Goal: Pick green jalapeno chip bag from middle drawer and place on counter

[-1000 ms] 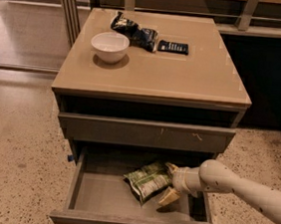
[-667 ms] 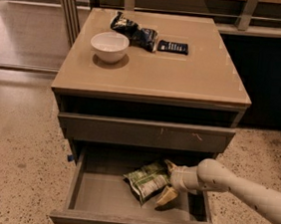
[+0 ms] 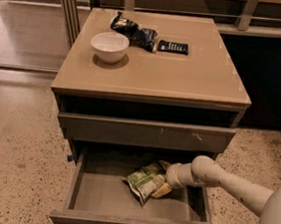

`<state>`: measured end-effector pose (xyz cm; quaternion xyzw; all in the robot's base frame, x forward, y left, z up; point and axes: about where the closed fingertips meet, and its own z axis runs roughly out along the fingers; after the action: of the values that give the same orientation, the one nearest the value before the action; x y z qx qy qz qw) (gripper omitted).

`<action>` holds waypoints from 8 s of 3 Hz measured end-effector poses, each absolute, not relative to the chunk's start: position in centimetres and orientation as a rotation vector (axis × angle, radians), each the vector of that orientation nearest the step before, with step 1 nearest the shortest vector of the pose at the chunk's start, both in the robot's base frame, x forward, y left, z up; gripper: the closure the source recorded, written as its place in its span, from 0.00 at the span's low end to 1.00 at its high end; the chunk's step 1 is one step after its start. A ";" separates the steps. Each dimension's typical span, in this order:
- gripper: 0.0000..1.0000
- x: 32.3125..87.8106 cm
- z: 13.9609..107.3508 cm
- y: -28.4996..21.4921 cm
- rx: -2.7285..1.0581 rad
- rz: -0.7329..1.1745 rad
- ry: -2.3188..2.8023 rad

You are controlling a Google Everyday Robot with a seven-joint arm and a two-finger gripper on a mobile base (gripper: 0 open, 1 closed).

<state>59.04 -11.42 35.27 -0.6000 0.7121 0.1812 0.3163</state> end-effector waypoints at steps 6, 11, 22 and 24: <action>1.00 53.1 45.9 -8.3 -1.602 0.618 1.842; 1.00 50.3 71.0 -3.6 -1.490 0.673 1.800; 1.00 68.8 86.5 -11.9 -1.287 0.267 1.745; 1.00 70.7 85.0 -12.0 -1.241 0.286 1.792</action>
Offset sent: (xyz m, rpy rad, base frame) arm -0.0335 0.0150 0.0251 -0.0033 0.0591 0.0498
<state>70.74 -12.05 84.96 -0.5030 0.7262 0.1161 0.4540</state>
